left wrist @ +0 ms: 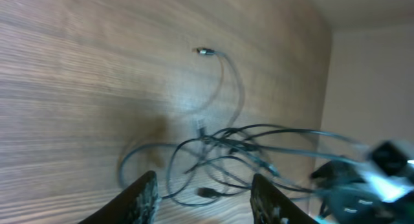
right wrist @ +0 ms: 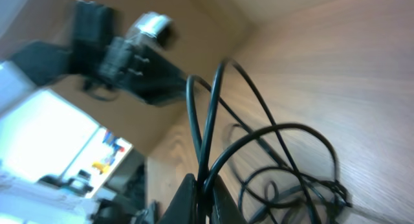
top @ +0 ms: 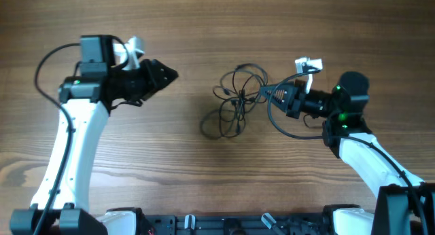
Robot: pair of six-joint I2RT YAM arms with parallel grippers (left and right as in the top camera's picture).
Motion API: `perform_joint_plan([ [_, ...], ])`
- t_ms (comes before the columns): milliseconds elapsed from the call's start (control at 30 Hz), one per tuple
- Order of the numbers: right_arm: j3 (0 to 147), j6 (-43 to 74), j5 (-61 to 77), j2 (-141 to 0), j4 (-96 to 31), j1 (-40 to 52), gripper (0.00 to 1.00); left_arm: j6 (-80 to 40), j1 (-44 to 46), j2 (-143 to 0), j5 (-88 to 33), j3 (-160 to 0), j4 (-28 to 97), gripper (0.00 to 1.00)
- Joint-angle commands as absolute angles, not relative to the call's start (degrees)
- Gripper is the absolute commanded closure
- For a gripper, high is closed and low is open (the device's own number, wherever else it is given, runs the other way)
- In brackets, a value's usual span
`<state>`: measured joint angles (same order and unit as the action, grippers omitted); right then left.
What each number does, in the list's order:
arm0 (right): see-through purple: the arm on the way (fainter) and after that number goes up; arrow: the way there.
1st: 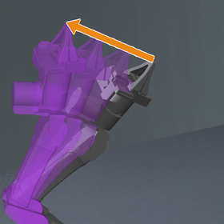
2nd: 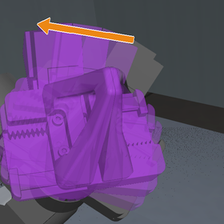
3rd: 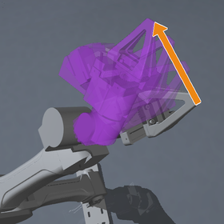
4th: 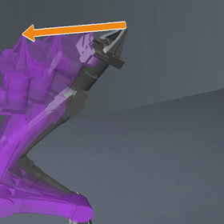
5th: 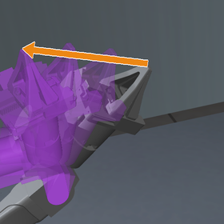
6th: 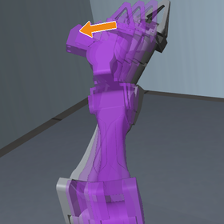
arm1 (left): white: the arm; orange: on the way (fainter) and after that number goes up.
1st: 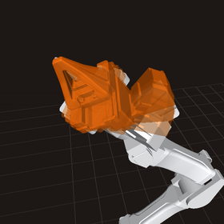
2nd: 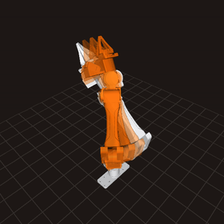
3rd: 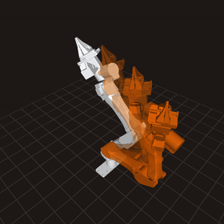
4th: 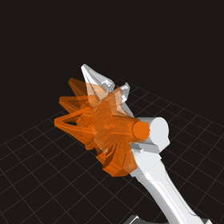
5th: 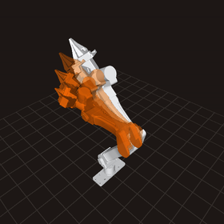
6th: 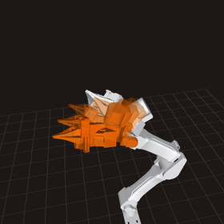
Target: Untangle cables
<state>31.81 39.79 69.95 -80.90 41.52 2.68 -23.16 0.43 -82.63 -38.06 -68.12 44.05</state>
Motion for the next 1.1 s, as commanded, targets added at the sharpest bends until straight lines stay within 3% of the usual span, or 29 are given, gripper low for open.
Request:
perform_joint_plan([
  [0,32.2,54.5,73.8,-81.1,46.4,2.7,0.95,-22.7,4.4,-86.1,-38.5,-68.6,44.2,0.46],
  [167,32.3,48.5,64.9,-81.1,30.8,2.7,0.95,-22.7,9.1,-89.5,-37.7,-68.6,43.9,0.46],
  [300,36.1,35.3,55.1,-81.1,8.2,2.8,0.95,-22.7,10.8,-90.3,-34.0,-68.6,43.8,0.46],
  [433,49.5,18.8,39.6,-81.1,-21.5,5.5,0.95,-22.7,11.1,-90.5,-32.2,-68.6,43.8,0.43],
  [533,61.4,12.8,35.3,-81.1,-34.2,8.7,0.95,-22.7,11.2,-91.6,-32.3,-68.6,43.8,0.43],
  [600,68.2,12.9,36.3,-81.1,-37.3,10.3,0.95,-22.7,11.2,-92.6,-32.8,-68.6,44.1,0.41],
  [667,71.6,13.3,39.6,-81.1,-36.8,11.0,0.95,-22.7,11.2,-93.1,-35.5,-68.6,44.3,0.33],
  [867,74.0,20.3,52.8,-81.1,-29.0,11.1,0.95,-13.4,11.5,-93.5,-48.6,-68.6,43.7,0.18],
  [1067,74.0,25.5,61.7,-81.1,-23.7,11.1,0.95,-12.0,11.5,-93.6,-55.3,-68.6,37.7,0.14],
])
